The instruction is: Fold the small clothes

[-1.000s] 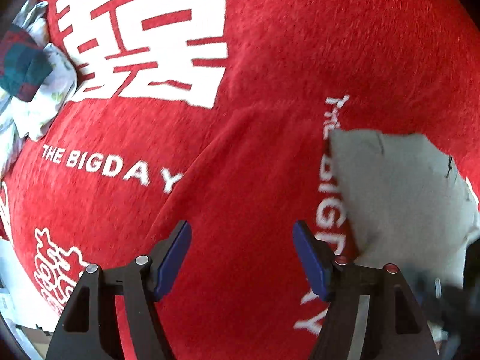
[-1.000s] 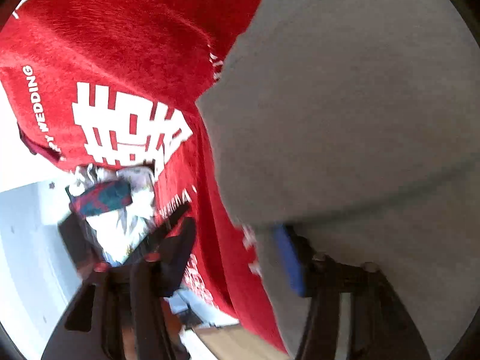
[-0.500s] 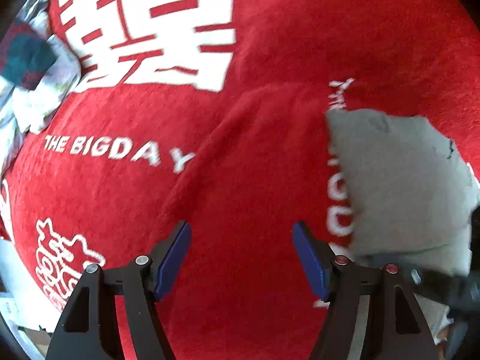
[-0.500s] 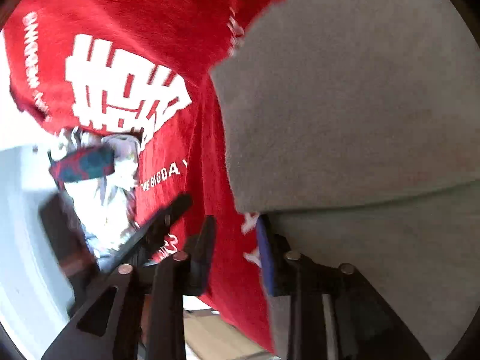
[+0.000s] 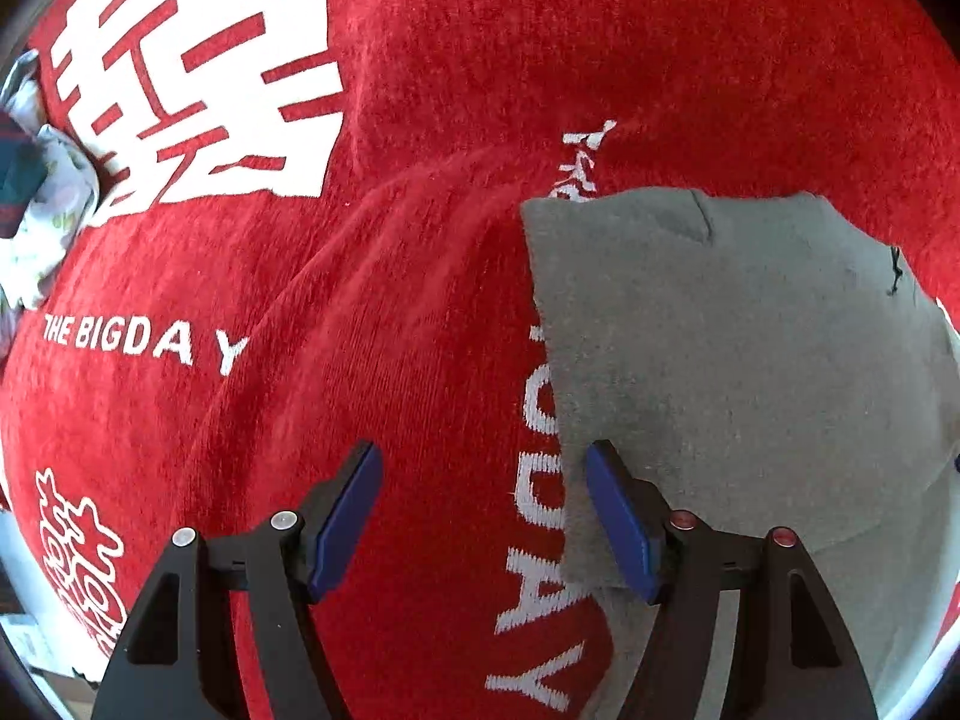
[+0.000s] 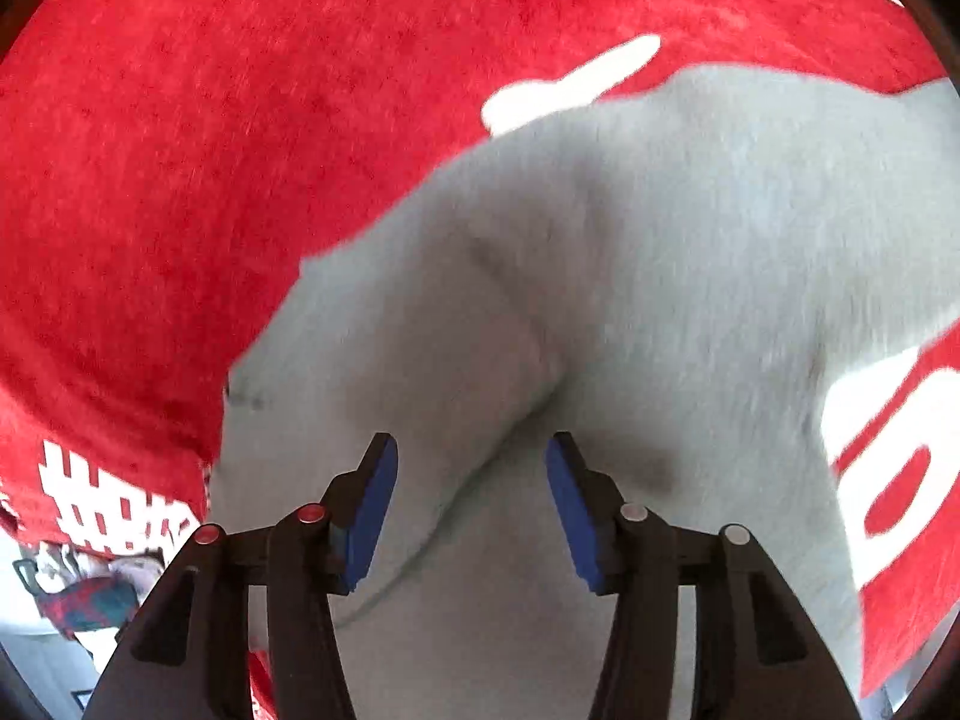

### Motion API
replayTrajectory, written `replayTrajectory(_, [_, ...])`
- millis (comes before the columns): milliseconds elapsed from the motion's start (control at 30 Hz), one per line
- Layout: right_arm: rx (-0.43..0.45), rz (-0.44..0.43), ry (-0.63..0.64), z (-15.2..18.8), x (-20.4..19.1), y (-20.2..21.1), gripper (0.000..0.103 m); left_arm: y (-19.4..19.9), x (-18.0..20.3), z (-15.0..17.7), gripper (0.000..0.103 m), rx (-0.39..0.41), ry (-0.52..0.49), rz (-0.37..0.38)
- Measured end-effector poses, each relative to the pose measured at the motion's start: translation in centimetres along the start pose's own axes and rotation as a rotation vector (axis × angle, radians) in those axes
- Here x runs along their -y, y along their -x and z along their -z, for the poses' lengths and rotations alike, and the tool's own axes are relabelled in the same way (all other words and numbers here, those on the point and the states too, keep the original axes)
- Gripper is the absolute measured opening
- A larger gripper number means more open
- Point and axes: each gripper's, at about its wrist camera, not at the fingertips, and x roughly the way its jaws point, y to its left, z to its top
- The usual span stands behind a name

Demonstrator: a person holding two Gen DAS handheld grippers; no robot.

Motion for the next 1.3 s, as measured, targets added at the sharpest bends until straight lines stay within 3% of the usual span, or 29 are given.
replayTrajectory(33, [0.003, 0.006, 0.006, -0.5, 0.2, -0.2, 0.016, 0.0, 0.1, 0.0, 0.077, 0.007, -0.011, -0.022])
replayTrajectory(67, [-0.008, 0.016, 0.0, -0.9, 0.6, -0.5, 0.008, 0.0, 0.3, 0.0, 0.082, 0.015, -0.025, -0.047])
replayTrajectory(300, [-0.026, -0.008, -0.019, -0.3, 2.9, -0.1, 0.007, -0.1, 0.4, -0.2, 0.082, 0.002, -0.023, -0.056])
replayTrajectory(533, [-0.021, 0.143, 0.034, -0.9, 3.8, 2.2, 0.012, 1.8, 1.7, -0.4, 0.082, -0.001, -0.056, -0.097])
replayTrajectory(633, [-0.035, 0.139, 0.034, -0.8, 5.2, 3.3, 0.013, 3.2, 3.2, -0.1, 0.082, 0.009, -0.09, -0.08])
replayTrajectory(767, [-0.061, 0.092, 0.012, -0.5, 7.6, 5.2, 0.044, 4.5, 7.0, 0.6, 0.082, -0.013, -0.14, -0.037])
replayTrajectory(933, [-0.057, 0.066, -0.033, -0.2, 10.7, 7.3, 0.047, 5.1, 12.4, 1.4, 0.082, -0.039, -0.181, 0.028])
replayTrajectory(1000, [-0.054, 0.059, -0.071, -0.3, 12.6, 8.1, 0.054, 5.5, 15.1, 1.9, 0.082, -0.047, -0.208, 0.054])
replayTrajectory(1167, [-0.012, 0.079, -0.17, -1.3, 18.0, 10.3, 0.056, 5.8, 20.5, 2.9, 0.082, -0.048, -0.271, 0.075])
replayTrajectory(1267, [0.024, 0.06, -0.238, -2.2, 21.1, 11.6, 0.07, 6.1, 22.9, 3.4, 0.083, -0.03, -0.285, 0.111])
replayTrajectory(1300, [0.039, 0.054, -0.26, -2.4, 22.1, 12.0, 0.073, 6.1, 23.7, 3.5, 0.089, -0.028, -0.294, 0.123])
